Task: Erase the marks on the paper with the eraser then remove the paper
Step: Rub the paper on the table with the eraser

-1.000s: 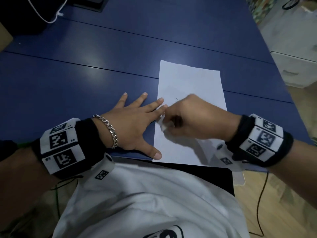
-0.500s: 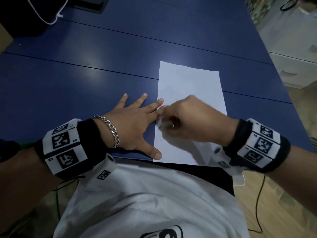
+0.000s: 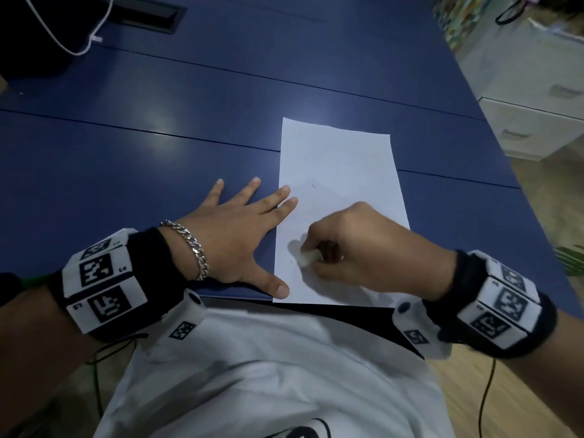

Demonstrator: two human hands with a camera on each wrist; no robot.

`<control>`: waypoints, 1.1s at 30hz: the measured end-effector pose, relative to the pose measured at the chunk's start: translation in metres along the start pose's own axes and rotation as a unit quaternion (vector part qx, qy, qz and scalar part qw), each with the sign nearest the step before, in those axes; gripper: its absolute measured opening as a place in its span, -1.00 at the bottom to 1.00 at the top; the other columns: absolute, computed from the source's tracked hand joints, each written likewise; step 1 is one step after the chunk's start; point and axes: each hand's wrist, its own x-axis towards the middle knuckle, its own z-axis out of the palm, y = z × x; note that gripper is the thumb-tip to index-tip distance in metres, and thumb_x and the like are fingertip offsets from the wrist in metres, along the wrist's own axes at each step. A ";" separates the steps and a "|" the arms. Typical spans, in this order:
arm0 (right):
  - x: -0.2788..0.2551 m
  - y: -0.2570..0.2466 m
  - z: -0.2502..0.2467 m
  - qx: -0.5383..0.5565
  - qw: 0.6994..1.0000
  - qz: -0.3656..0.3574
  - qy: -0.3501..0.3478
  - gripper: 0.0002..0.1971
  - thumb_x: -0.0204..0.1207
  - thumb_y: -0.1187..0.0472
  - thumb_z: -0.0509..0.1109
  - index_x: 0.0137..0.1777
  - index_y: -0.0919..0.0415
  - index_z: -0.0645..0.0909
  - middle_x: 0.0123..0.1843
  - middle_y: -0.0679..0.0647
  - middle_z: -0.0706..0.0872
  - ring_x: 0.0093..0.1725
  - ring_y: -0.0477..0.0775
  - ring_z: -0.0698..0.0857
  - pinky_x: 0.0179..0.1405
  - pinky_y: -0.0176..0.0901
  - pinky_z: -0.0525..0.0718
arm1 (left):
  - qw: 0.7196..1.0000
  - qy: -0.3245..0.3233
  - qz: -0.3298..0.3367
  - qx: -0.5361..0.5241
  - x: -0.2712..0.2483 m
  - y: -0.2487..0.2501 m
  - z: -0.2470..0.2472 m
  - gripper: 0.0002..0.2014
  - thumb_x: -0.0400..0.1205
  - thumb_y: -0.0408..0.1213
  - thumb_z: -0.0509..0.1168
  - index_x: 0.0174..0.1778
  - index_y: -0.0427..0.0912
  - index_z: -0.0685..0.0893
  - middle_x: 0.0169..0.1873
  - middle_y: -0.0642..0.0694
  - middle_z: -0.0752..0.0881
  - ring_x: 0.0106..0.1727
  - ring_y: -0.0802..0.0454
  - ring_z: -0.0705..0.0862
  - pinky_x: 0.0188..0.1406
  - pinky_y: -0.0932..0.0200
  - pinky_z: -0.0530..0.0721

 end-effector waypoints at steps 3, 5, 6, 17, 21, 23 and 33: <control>-0.023 0.014 -0.013 0.071 0.986 0.110 0.104 -0.95 0.55 0.11 0.60 -0.03 -0.01 0.83 -0.28 -0.19 0.84 -0.26 -0.16 0.80 -0.13 -0.13 0.79 | 1.000 0.000 0.000 -0.002 0.000 -0.001 0.000 0.39 0.20 0.81 0.15 0.75 0.23 -0.46 0.70 0.33 -0.51 0.76 -0.06 -0.50 0.69 -0.55 -0.26; -0.044 0.021 -0.019 0.112 0.961 0.177 0.179 -0.94 0.53 0.09 0.65 -0.04 -0.07 0.85 -0.27 -0.22 0.86 -0.25 -0.21 0.84 -0.12 -0.22 0.81 | 1.000 0.005 0.003 -0.005 0.000 -0.001 0.001 0.38 0.21 0.80 0.15 0.74 0.25 -0.48 0.70 0.34 -0.51 0.76 -0.06 -0.50 0.69 -0.54 -0.28; -0.055 0.023 -0.021 0.138 0.945 0.208 0.210 -0.91 0.51 0.08 0.68 -0.04 -0.08 0.85 -0.26 -0.21 0.87 -0.25 -0.21 0.84 -0.13 -0.30 0.79 | 1.000 0.010 0.005 -0.008 0.000 -0.001 0.001 0.38 0.22 0.80 0.16 0.72 0.26 -0.50 0.70 0.35 -0.50 0.76 -0.06 -0.50 0.69 -0.53 -0.29; -0.086 0.009 0.014 0.186 0.947 0.208 0.158 -0.82 0.48 0.02 0.69 0.06 -0.17 0.86 -0.22 -0.25 0.83 -0.18 -0.16 0.83 -0.14 -0.34 0.75 | 0.999 0.014 0.038 -0.024 0.002 -0.008 -0.008 0.17 0.34 0.63 0.33 0.77 0.43 -0.17 0.76 0.20 -0.42 0.78 -0.08 -0.45 0.77 -0.30 -0.31; -0.060 0.005 0.000 0.112 0.987 0.098 0.057 -0.79 0.57 -0.01 0.62 0.19 -0.15 0.85 -0.15 -0.26 0.81 -0.10 -0.21 0.79 -0.13 -0.35 0.70 | 0.999 -0.012 0.033 -0.019 0.002 -0.013 -0.013 0.13 0.37 0.61 0.34 0.75 0.50 -0.17 0.75 0.34 -0.39 0.79 -0.09 -0.42 0.73 -0.44 -0.30; -0.039 0.002 -0.005 0.073 0.997 0.027 0.026 -0.78 0.61 0.03 0.60 0.23 -0.08 0.85 -0.13 -0.21 0.82 -0.12 -0.16 0.75 -0.09 -0.35 0.67 | 0.999 -0.019 0.037 -0.013 0.003 -0.012 -0.014 0.14 0.38 0.60 0.34 0.76 0.46 -0.18 0.73 0.38 -0.39 0.79 -0.07 -0.43 0.71 -0.51 -0.28; 0.022 -0.003 0.002 0.053 0.995 -0.074 -0.031 -0.93 0.52 0.19 0.59 -0.03 0.06 0.83 -0.29 -0.13 0.83 -0.29 -0.04 0.73 -0.23 -0.27 0.64 | 0.999 -0.016 0.042 -0.022 0.004 -0.013 -0.014 0.10 0.34 0.60 0.37 0.73 0.55 -0.10 0.75 0.41 -0.32 0.80 -0.06 -0.38 0.64 -0.65 -0.25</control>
